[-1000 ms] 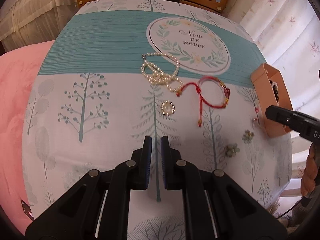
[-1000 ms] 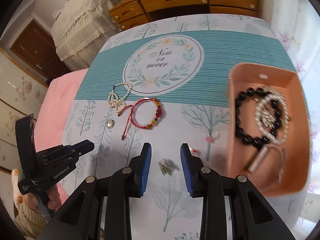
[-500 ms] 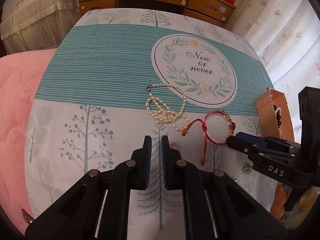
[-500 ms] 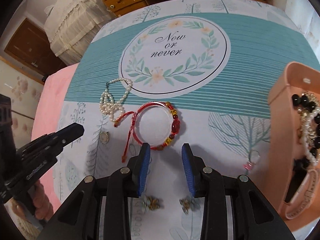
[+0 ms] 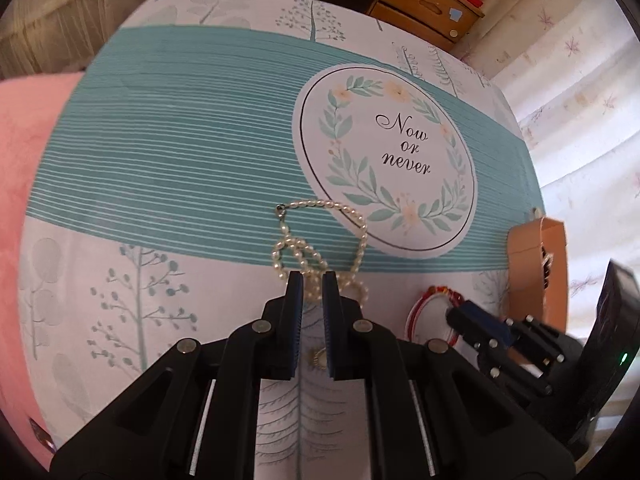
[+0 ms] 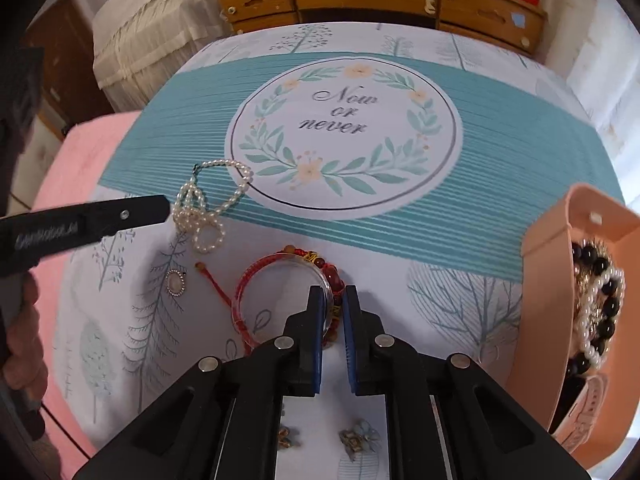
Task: Organize jewelry
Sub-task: 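Grasp the long pearl necklace with the left tool while the right tool grasps the red string bracelet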
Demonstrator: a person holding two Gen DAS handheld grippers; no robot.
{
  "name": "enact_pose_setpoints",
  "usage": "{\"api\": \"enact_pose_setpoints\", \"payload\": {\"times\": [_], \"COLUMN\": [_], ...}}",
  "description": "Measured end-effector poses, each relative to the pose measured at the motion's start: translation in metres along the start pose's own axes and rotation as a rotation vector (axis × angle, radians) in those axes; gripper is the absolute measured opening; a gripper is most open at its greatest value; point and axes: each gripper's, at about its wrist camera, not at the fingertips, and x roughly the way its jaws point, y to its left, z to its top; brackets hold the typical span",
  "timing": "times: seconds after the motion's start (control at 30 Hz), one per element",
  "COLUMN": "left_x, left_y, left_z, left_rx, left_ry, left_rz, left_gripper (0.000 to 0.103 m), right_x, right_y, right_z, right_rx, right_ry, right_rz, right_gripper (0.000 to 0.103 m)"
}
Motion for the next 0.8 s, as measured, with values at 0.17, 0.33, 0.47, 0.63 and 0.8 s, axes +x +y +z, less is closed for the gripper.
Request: {"api": "enact_pose_setpoints", "payload": {"times": [0.17,0.33,0.47,0.63,0.8], "left_x": [0.007,0.014,0.023,0.032,0.039], "left_y": [-0.002,-0.005,-0.006,-0.008,-0.023], "left_z": [0.014,0.022,0.023,0.024,0.022], "left_rx": [-0.046,-0.075,-0.102,-0.117,-0.056], "left_ry": [0.011,0.017,0.049,0.077,0.096], "left_rz": [0.042,0.099,0.158,0.230,0.316], "left_gripper": [0.038,0.060,0.060,0.053,0.029], "right_x": [-0.013,-0.024,-0.031,-0.043,-0.054], "right_y": [-0.010,-0.012,-0.013,-0.017,-0.025], "right_z": [-0.004,-0.007,-0.009,-0.013,-0.019], "right_rx": [0.025,0.042,0.048,0.065,0.098], "right_ry": [-0.014,-0.037,-0.047,-0.062,-0.071], "right_rz": [0.034,0.052,0.072,0.086,0.105], "right_gripper": [0.009,0.009,0.009,0.009,0.009]}}
